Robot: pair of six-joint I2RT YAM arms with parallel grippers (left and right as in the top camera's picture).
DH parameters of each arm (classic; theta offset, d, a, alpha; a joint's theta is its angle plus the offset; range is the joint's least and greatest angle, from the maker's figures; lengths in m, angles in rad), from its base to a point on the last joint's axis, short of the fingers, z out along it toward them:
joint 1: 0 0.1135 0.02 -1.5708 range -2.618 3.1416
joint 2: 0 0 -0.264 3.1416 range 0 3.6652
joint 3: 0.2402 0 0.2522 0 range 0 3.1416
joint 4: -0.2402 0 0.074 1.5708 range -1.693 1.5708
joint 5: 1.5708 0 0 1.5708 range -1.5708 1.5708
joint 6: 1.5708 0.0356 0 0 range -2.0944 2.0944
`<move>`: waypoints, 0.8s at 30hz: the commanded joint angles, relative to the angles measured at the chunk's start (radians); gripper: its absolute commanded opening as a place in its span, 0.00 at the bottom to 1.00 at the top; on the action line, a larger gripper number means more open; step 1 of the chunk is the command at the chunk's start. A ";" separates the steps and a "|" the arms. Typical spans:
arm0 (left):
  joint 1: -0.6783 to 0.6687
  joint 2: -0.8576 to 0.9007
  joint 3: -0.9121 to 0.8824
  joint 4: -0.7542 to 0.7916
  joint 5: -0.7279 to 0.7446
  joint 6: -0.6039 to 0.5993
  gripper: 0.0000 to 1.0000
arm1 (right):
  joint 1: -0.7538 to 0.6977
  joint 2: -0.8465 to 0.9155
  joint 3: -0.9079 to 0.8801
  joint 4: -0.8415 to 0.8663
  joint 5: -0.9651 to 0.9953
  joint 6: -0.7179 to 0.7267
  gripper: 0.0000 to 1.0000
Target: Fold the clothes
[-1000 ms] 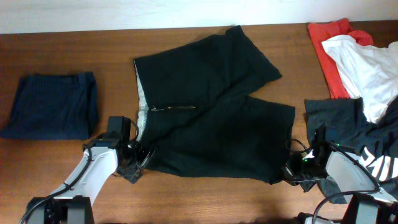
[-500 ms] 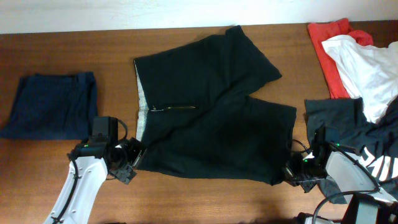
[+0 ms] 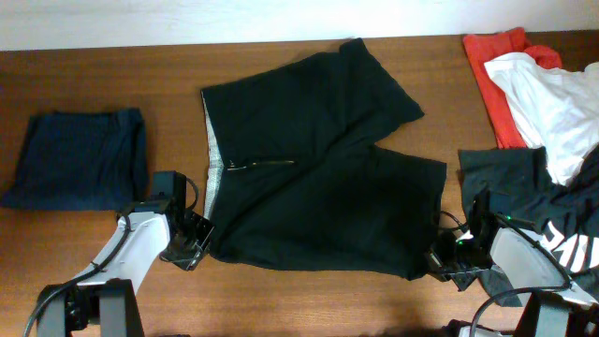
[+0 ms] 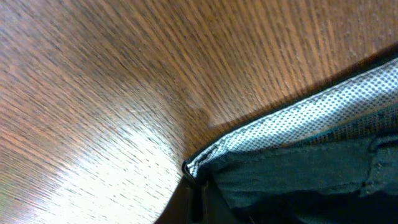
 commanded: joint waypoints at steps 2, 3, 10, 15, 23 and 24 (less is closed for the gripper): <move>0.007 -0.024 0.018 -0.018 0.061 0.167 0.00 | -0.008 0.005 0.040 -0.035 0.030 -0.002 0.04; 0.007 -0.044 0.034 -0.038 0.076 0.243 0.00 | -0.008 0.005 0.059 -0.053 0.030 -0.016 0.04; 0.007 -0.183 0.297 -0.411 -0.012 0.531 0.00 | -0.008 0.004 0.392 -0.322 0.034 -0.262 0.04; 0.007 -0.230 0.503 -0.669 -0.015 0.582 0.00 | -0.008 -0.034 0.671 -0.536 0.097 -0.336 0.04; 0.007 -0.324 0.629 -0.915 -0.015 0.624 0.01 | -0.008 -0.124 0.955 -0.676 0.150 -0.337 0.04; 0.007 -0.333 0.629 -0.933 -0.016 0.631 0.01 | -0.008 -0.123 1.009 -0.661 0.150 -0.337 0.04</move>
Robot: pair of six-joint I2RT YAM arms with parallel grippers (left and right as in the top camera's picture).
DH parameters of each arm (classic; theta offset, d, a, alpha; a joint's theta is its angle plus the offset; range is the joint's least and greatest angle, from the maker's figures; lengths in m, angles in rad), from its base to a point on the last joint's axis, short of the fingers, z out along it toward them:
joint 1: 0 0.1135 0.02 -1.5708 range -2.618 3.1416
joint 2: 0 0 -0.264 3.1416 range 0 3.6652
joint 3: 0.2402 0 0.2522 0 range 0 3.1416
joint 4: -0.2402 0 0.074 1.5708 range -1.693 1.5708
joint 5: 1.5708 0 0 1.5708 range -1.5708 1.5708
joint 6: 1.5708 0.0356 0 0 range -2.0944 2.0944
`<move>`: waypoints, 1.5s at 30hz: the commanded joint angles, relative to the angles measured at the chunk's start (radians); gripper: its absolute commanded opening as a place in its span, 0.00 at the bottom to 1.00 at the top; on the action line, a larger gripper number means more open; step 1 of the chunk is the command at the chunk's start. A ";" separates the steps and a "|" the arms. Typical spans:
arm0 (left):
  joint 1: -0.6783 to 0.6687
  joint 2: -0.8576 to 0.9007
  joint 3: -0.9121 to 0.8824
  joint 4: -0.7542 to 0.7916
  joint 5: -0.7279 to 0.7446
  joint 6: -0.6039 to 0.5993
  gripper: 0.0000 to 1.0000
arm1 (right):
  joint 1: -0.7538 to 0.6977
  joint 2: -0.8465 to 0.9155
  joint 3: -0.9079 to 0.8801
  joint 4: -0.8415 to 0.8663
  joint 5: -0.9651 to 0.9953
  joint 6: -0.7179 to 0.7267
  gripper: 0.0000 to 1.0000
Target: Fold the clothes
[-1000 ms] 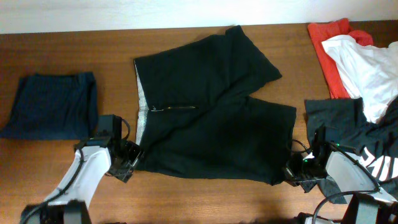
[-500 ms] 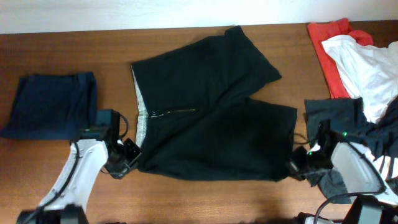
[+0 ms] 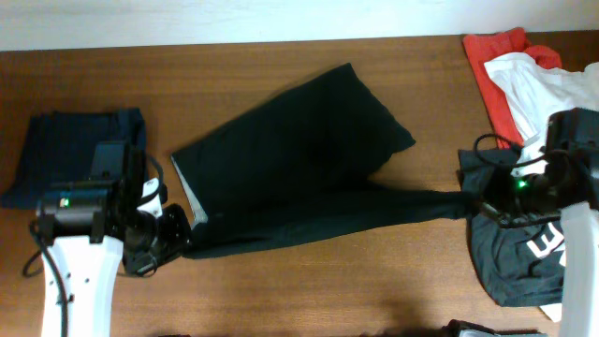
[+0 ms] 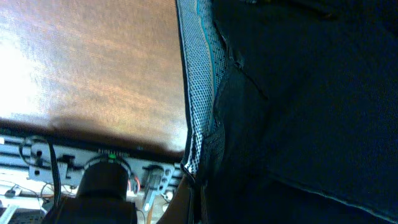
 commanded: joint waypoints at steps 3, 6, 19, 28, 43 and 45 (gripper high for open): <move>0.007 -0.022 0.020 -0.007 -0.079 0.039 0.05 | -0.006 0.000 0.165 0.103 0.089 -0.014 0.04; 0.007 -0.006 0.012 0.057 -0.076 0.028 0.06 | 0.031 0.049 0.190 0.219 0.074 -0.014 0.04; 0.007 0.163 -0.103 0.355 -0.118 -0.205 0.03 | 0.259 0.416 0.191 0.654 0.078 -0.044 0.04; 0.014 0.356 -0.154 0.526 -0.242 -0.344 0.01 | 0.373 0.621 0.191 0.979 0.078 -0.044 0.04; 0.114 0.474 -0.037 0.623 -0.153 -0.293 0.76 | 0.393 0.694 0.191 0.930 0.078 -0.044 0.99; 0.113 0.469 -0.027 0.568 -0.145 -0.265 0.79 | 0.377 0.694 0.191 0.799 0.078 -0.044 0.99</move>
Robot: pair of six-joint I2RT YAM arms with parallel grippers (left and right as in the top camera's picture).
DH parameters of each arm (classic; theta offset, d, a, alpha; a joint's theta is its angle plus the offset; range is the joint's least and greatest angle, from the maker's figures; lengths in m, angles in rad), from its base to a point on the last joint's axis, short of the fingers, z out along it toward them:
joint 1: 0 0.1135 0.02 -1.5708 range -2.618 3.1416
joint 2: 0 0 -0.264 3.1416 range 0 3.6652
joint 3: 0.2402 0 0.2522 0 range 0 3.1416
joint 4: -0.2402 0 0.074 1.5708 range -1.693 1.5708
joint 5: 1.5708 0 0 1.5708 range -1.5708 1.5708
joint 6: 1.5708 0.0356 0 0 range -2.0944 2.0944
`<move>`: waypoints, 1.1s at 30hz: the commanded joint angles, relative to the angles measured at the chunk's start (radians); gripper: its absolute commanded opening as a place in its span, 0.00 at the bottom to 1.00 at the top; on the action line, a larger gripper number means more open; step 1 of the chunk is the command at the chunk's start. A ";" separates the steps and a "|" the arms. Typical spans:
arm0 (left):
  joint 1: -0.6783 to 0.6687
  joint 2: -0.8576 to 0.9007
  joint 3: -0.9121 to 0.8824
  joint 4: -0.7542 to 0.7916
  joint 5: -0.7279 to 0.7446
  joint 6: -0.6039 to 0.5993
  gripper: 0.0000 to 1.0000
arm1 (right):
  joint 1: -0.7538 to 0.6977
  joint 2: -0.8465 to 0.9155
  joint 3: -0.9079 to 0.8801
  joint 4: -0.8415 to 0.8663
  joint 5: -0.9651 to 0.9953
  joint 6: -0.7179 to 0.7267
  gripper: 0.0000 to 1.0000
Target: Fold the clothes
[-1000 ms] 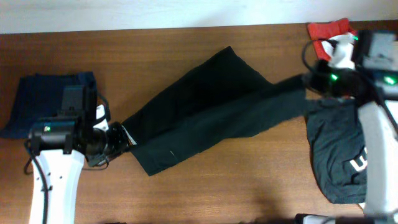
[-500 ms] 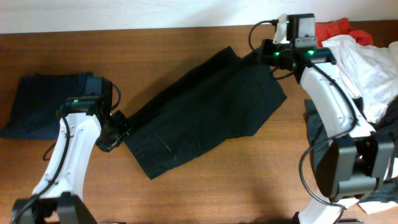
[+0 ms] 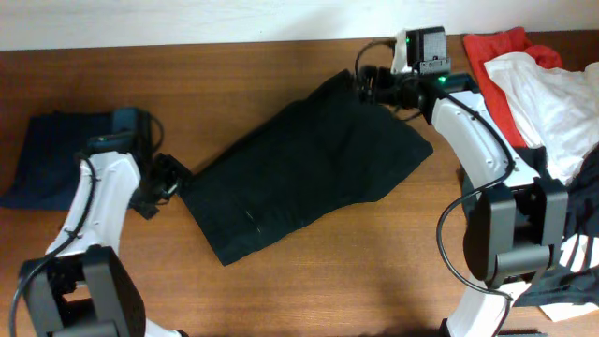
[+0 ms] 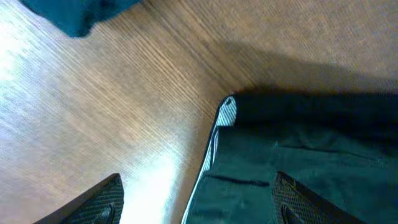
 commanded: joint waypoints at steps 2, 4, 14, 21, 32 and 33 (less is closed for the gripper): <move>0.005 -0.011 0.037 -0.080 0.085 0.087 0.85 | -0.040 -0.001 0.011 -0.197 0.016 0.002 0.99; 0.005 -0.011 0.020 -0.076 0.143 0.149 0.87 | -0.055 -0.001 0.011 -0.280 0.016 0.002 0.99; 0.004 -0.001 -0.258 0.103 0.335 0.301 0.94 | -0.116 -0.001 0.011 -0.494 0.016 0.002 0.99; -0.042 -0.001 -0.462 0.375 0.460 0.326 0.67 | -0.116 -0.001 0.011 -0.523 0.016 0.002 0.99; -0.010 -0.005 -0.390 0.221 0.384 0.329 0.01 | -0.115 -0.005 0.012 -0.557 -0.006 -0.062 0.96; 0.002 -0.006 -0.353 0.162 0.363 0.350 0.00 | -0.115 -0.008 0.013 -0.561 -0.026 -0.096 0.87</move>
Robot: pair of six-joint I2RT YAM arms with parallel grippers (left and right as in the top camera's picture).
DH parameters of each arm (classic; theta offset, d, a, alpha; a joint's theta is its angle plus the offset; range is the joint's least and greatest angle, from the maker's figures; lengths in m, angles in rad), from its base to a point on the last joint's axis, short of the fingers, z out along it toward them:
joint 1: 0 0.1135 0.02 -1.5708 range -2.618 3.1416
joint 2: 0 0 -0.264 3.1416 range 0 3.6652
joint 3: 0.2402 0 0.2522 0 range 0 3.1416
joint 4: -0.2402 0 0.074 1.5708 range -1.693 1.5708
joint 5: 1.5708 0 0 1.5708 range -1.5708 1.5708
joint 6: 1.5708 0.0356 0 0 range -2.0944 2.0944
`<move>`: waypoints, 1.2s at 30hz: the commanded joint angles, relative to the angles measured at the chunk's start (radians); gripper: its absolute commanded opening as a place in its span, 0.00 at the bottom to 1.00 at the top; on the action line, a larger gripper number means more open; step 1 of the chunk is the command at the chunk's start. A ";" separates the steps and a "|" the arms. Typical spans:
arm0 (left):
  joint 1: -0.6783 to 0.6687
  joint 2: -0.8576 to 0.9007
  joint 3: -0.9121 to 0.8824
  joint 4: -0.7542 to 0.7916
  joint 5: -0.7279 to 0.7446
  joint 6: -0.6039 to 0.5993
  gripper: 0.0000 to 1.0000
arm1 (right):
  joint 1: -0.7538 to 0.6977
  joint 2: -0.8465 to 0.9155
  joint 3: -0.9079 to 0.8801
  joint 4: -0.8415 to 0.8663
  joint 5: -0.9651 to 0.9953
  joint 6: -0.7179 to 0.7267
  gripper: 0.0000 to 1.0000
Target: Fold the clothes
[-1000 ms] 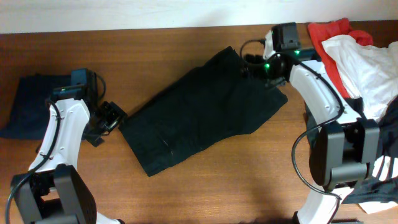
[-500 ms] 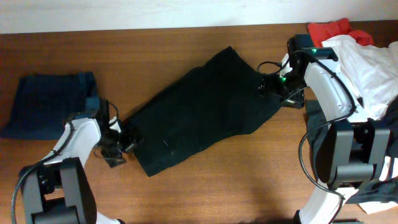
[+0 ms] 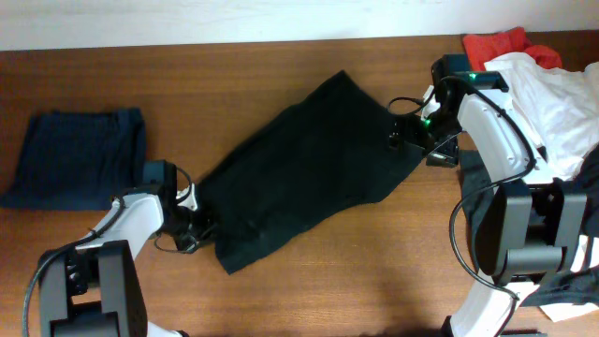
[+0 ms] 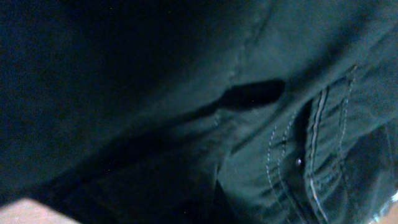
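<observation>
Black shorts (image 3: 309,168) lie folded lengthwise in a slanted strip across the middle of the wooden table (image 3: 281,300). My left gripper (image 3: 194,225) sits at the strip's lower left edge. In the left wrist view dark fabric with a stitched seam (image 4: 314,137) fills the frame, and the jaws look closed on it at the bottom centre. My right gripper (image 3: 404,137) is at the strip's right edge, touching the cloth. Its jaws are too small to read.
A folded navy garment (image 3: 80,159) rests at the far left. At the right edge is a pile of clothes: a red piece (image 3: 496,45), a white one (image 3: 552,94) and a black one with white print (image 3: 562,245).
My left gripper was open beside the shorts' left corner; it now sits lower, at the near left edge, with cloth filling its view. My right gripper has moved from the far corner to the right edge.
First the shorts lay spread flat with both grippers at the near corners, the left shut on the waistband. Then they hung stretched between the two raised arms. After that they lay folded in half, the left gripper open beside them. Now both grippers are at the strip's edges.
</observation>
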 commanded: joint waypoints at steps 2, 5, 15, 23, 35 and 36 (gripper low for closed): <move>0.056 0.011 0.191 -0.266 -0.133 0.100 0.01 | -0.003 -0.017 0.014 -0.014 -0.081 -0.146 0.65; 0.057 0.011 0.431 -0.471 -0.187 0.181 0.00 | 0.003 -0.024 0.017 -0.014 -0.193 -0.217 0.21; 0.009 0.011 0.907 -0.781 -0.188 0.202 0.01 | 0.295 -0.007 -0.038 0.116 -0.254 -0.228 0.04; -0.038 0.011 0.914 -0.776 -0.187 0.201 0.01 | 0.546 0.084 -0.113 0.417 -0.276 -0.095 0.04; -0.038 0.011 0.916 -0.703 -0.093 0.189 0.01 | 0.781 0.277 -0.112 0.563 -0.276 -0.029 0.04; -0.038 0.011 0.916 -0.702 -0.094 0.190 0.01 | 0.778 0.270 -0.111 0.555 -0.276 -0.029 0.04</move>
